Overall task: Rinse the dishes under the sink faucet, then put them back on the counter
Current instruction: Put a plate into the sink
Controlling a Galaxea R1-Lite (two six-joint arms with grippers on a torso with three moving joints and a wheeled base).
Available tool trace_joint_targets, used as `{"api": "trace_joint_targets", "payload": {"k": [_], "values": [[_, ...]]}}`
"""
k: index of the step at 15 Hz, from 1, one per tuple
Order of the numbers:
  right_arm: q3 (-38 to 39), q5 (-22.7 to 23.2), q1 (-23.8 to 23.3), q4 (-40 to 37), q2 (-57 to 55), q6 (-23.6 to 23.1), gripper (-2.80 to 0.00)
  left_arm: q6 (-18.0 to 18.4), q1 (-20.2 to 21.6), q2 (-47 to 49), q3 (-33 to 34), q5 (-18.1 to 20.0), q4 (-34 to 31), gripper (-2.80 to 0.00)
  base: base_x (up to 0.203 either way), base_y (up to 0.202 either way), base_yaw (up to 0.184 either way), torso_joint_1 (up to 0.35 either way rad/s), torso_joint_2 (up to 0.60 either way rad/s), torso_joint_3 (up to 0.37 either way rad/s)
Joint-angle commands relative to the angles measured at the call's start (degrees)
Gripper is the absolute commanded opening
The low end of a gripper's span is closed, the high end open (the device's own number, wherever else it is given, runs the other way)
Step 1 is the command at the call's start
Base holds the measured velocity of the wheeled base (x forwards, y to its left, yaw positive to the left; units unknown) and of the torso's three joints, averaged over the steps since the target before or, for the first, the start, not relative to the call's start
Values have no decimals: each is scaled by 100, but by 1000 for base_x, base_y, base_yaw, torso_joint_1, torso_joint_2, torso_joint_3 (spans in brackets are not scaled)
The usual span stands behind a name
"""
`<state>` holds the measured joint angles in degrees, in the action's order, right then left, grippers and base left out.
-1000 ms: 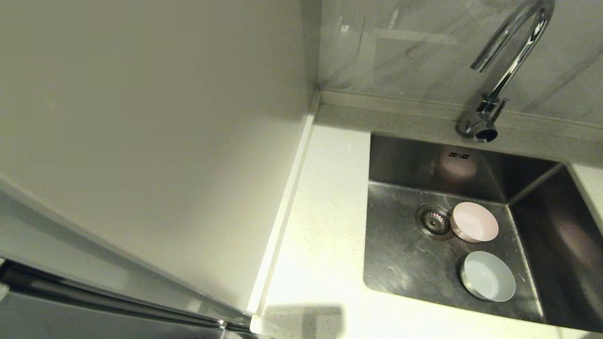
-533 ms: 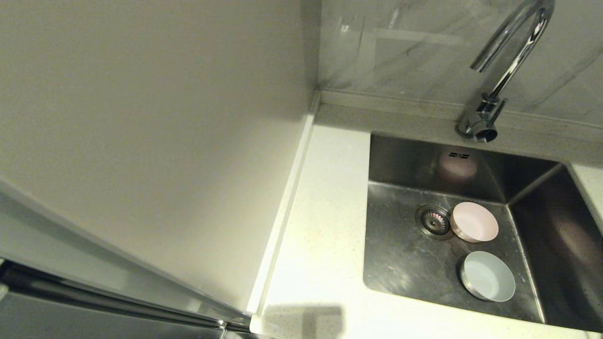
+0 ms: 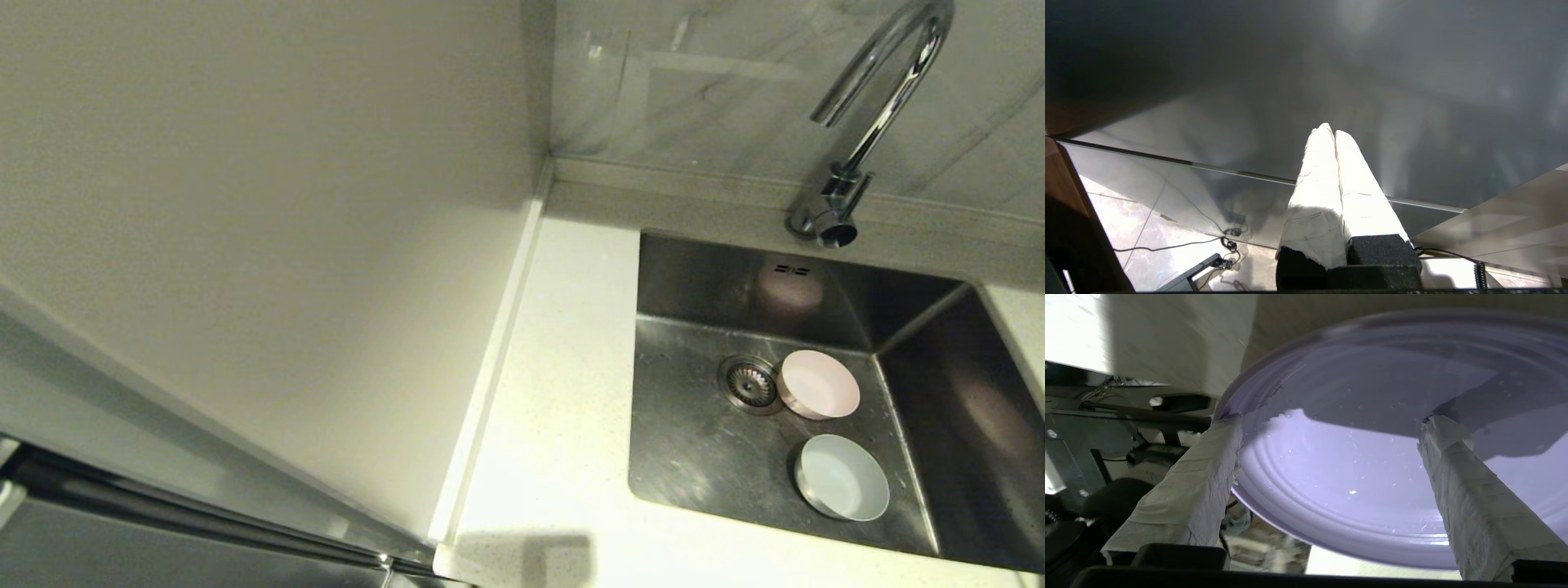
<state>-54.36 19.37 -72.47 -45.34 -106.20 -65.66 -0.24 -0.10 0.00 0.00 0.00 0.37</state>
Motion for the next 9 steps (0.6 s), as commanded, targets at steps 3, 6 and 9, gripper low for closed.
{"api": "trace_joint_targets", "payload": {"k": [3,6,9], "values": [[-60,275,801,301,64,-18,0,-3,1,0,18,0,7,-280,0,0,0,0,0,0],[-165,296,1157,609,91,40,0,-3,1,0,18,0,-2,-280,0,0,0,0,0,0],[-265,369,1526,1071,91,333,0,-3,1,0,18,0,-2,-280,0,0,0,0,0,0]]}}
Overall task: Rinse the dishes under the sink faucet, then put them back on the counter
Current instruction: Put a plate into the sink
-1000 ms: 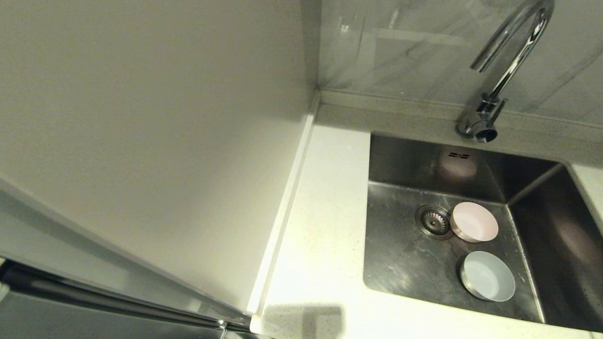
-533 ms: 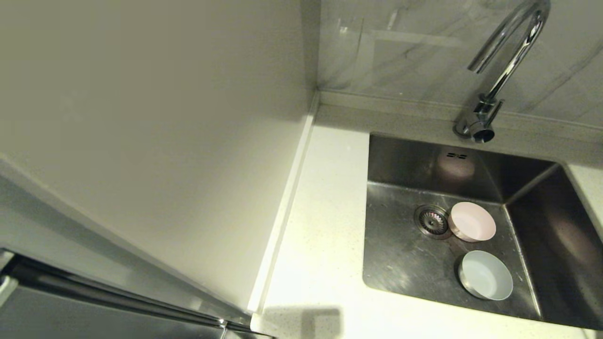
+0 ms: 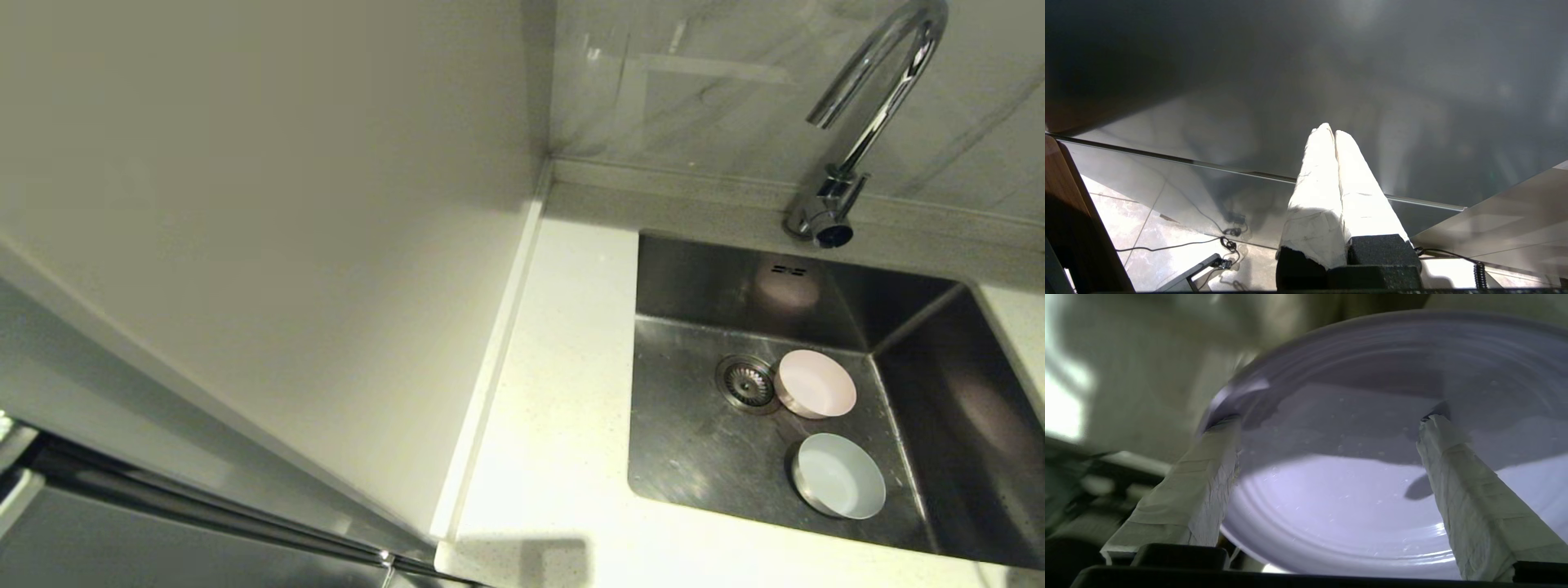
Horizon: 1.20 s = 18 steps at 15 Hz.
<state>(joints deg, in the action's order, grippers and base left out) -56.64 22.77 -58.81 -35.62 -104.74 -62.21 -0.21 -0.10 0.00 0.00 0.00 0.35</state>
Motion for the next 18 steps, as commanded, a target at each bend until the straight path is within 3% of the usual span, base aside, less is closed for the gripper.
{"api": "trace_joint_targets", "payload": {"k": [1,12,18], "values": [[-52,34,236,181,-55,13,0,-5,1,0,18,0,0,-280,0,0,0,0,0,0],[-88,-107,370,759,293,25,0,-5,1,0,18,0,8,-280,0,0,0,0,0,0],[-137,-115,180,848,425,16,0,-5,1,0,17,0,0,-280,0,0,0,0,0,0]]}}
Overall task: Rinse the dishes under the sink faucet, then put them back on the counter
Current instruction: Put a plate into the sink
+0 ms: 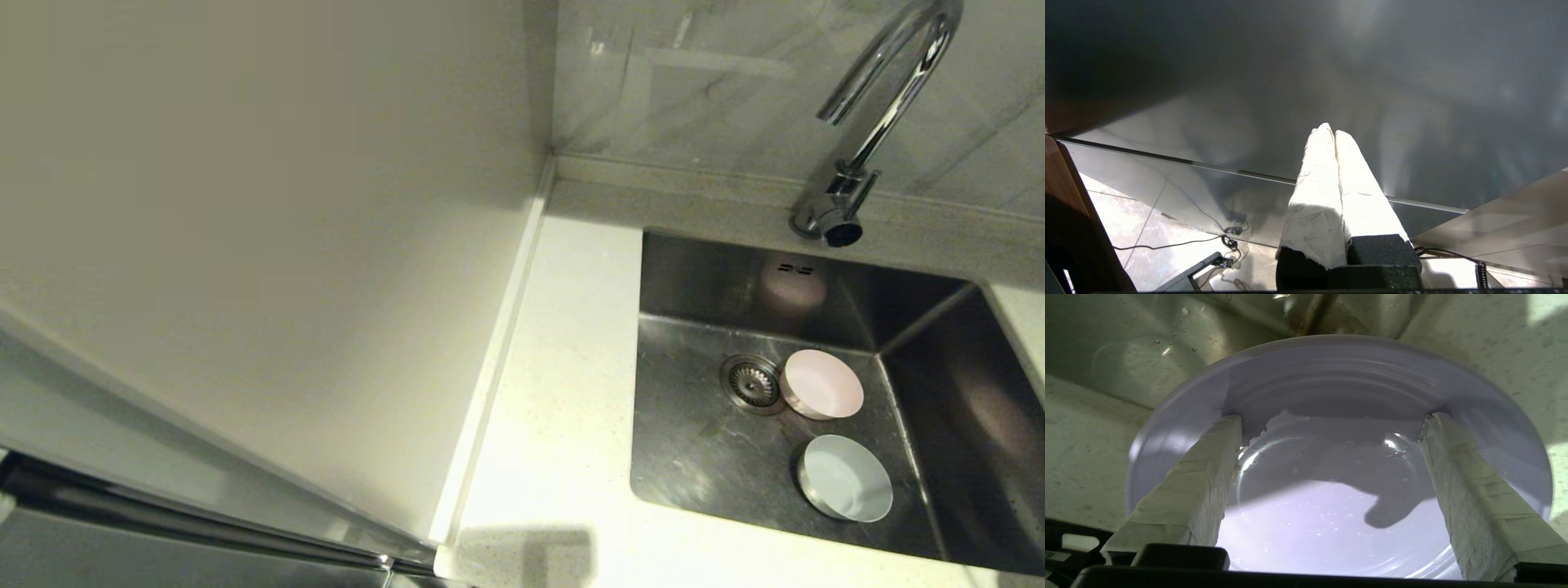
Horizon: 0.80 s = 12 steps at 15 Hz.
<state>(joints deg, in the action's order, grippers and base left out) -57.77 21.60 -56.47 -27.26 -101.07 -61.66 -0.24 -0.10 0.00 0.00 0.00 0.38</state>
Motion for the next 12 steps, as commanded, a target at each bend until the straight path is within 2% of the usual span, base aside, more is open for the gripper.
{"api": "trace_joint_targets", "payload": {"k": [1,7,12], "values": [[-11,-6,-101,105,74,-37,0,-2,1,0,18,0,-3,-280,0,0,0,0,0,0],[-15,-18,-531,177,79,-47,0,-2,1,0,18,0,-2,-280,0,0,0,0,0,0],[-28,46,-577,184,123,-47,0,-2,1,0,12,-1,2,-280,0,0,0,0,0,0]]}}
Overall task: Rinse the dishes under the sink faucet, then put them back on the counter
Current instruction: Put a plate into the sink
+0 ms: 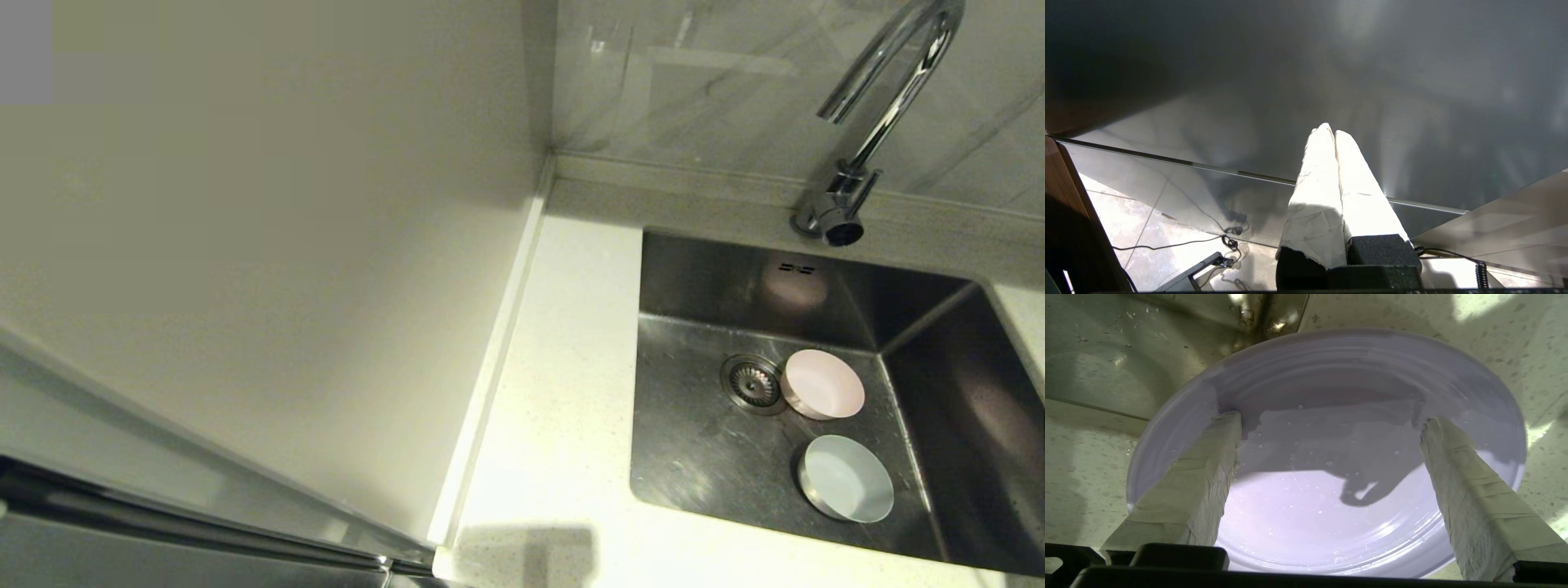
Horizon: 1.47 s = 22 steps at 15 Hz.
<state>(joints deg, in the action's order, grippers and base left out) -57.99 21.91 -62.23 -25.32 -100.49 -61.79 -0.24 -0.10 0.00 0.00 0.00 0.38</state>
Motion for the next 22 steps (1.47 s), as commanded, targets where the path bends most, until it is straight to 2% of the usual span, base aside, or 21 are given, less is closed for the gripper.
{"api": "trace_joint_targets", "payload": {"k": [1,9,10,12,15,17,18,22], "values": [[-11,52,1,1,82,-34,0,-2,1,0,18,0,-3,-280,0,0,0,0,0,0],[-208,217,-160,-23,654,2,0,-2,1,0,18,0,2,-280,0,0,0,0,0,0],[-279,209,-194,-51,867,226,0,-2,1,0,18,0,-1,-280,0,0,0,0,0,0],[-313,184,-92,-139,1393,1006,0,-2,1,0,18,0,-2,-280,0,0,0,0,0,0],[-92,33,633,-954,2180,1383,0,-2,1,0,18,0,-3,-280,0,0,0,0,0,0],[381,-424,1071,-1025,2607,1715,0,-2,1,0,18,0,6,-280,0,0,0,0,0,0],[616,-658,1152,-745,2733,1793,0,-2,1,0,18,0,-3,-280,0,0,0,0,0,0],[1715,-2237,1285,1949,2868,1835,0,-2,1,0,18,0,3,-280,0,0,0,0,0,0]]}}
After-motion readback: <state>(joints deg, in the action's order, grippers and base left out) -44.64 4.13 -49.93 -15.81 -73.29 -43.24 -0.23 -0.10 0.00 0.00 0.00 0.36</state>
